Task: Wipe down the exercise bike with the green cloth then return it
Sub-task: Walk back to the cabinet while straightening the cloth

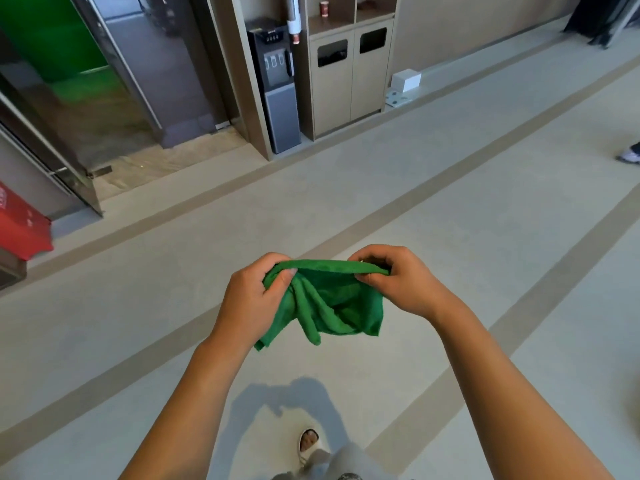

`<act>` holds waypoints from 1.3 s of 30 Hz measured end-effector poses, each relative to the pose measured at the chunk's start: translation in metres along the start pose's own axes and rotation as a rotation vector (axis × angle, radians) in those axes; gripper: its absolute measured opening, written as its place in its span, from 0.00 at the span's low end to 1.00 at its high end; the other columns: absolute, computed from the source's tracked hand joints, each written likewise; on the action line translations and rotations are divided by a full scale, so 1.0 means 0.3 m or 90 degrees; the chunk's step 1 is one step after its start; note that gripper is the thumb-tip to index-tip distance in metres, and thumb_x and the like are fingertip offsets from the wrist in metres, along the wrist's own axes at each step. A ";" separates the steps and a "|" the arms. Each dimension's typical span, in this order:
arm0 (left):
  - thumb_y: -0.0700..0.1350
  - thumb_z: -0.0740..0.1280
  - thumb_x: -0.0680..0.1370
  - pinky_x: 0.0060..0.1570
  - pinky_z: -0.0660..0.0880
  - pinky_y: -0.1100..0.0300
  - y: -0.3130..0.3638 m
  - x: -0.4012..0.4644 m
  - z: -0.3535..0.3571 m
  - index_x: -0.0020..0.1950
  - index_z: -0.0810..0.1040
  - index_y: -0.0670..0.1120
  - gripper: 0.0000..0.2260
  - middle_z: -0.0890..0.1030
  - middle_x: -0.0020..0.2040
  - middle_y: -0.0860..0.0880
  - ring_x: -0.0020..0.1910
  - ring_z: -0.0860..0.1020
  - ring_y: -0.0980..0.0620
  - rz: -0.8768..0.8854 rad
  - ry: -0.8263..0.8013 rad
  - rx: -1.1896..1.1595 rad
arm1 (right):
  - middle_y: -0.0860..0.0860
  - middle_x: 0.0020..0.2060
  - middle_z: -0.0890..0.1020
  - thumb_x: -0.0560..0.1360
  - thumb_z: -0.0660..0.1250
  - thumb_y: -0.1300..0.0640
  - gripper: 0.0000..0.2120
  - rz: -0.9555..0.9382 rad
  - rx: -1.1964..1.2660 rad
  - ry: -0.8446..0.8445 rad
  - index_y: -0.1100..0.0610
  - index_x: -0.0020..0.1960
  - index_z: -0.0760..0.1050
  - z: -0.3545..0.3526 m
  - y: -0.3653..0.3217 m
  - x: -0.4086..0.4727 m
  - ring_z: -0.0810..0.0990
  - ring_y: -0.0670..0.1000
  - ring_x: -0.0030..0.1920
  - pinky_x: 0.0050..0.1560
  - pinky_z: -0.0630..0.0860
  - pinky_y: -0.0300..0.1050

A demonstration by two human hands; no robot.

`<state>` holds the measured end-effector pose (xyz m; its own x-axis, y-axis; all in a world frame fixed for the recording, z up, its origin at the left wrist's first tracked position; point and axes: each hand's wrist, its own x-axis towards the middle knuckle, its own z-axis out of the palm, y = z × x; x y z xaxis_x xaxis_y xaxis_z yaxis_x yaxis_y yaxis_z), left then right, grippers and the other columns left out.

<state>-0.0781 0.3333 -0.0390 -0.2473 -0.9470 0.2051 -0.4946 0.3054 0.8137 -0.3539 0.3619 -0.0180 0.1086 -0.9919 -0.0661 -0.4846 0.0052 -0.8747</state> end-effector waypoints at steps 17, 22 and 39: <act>0.55 0.69 0.83 0.39 0.77 0.49 -0.258 0.315 -0.254 0.43 0.81 0.52 0.11 0.81 0.36 0.51 0.37 0.80 0.51 -0.093 0.087 0.011 | 0.55 0.49 0.86 0.77 0.77 0.61 0.12 0.001 0.082 -0.089 0.47 0.55 0.83 0.154 -0.135 0.495 0.86 0.61 0.51 0.53 0.84 0.65; 0.53 0.72 0.81 0.40 0.77 0.63 -0.285 0.464 -0.268 0.46 0.82 0.56 0.04 0.84 0.42 0.56 0.42 0.82 0.55 -0.096 0.049 0.004 | 0.50 0.47 0.89 0.79 0.73 0.67 0.13 0.008 0.038 -0.069 0.50 0.54 0.86 0.081 -0.091 0.648 0.88 0.53 0.51 0.60 0.84 0.59; 0.48 0.71 0.82 0.39 0.77 0.66 -0.286 1.163 -0.087 0.51 0.83 0.55 0.02 0.85 0.43 0.54 0.41 0.82 0.55 -0.161 -0.002 -0.001 | 0.53 0.45 0.85 0.80 0.71 0.66 0.07 -0.052 0.116 0.010 0.54 0.50 0.82 -0.298 0.071 1.306 0.82 0.52 0.46 0.49 0.79 0.45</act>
<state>-0.1002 -0.0260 -0.0231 -0.1192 -0.9928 -0.0064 -0.5393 0.0594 0.8400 -0.3993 -0.0379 -0.0195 0.1264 -0.9919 0.0154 -0.3100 -0.0542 -0.9492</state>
